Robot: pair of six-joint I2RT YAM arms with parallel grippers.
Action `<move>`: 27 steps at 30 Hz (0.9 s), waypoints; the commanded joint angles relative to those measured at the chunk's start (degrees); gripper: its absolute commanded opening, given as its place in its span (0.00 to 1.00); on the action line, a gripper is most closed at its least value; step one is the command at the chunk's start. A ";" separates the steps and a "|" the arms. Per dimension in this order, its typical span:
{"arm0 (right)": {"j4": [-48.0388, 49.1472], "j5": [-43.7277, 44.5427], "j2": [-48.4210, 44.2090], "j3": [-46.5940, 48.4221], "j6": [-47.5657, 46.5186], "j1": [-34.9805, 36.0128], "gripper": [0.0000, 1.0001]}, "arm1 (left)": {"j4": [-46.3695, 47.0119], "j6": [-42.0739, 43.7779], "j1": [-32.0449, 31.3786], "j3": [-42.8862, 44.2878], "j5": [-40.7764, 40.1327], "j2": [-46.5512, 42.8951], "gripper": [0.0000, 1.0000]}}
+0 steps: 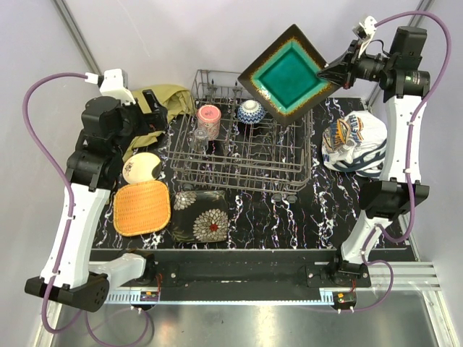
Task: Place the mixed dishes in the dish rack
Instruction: Insert the plate into the dish rack
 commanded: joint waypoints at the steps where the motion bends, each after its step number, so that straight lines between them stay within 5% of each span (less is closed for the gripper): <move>1: 7.41 -8.85 -2.67 1.53 0.77 0.25 0.00 | 1.64 -0.07 0.47 2.52 0.35 0.89 0.99; 11: 6.19 4.14 -8.47 -6.39 -6.09 2.96 0.00 | 3.75 -1.30 0.64 0.15 1.49 1.60 0.99; 18: -10.14 15.83 -2.33 7.82 -18.20 10.16 0.00 | 4.10 -1.39 0.82 -0.38 1.67 1.07 0.99; 27: -18.15 29.19 -1.44 9.95 -27.52 15.89 0.00 | 4.01 -1.48 1.17 -0.21 3.07 1.24 0.99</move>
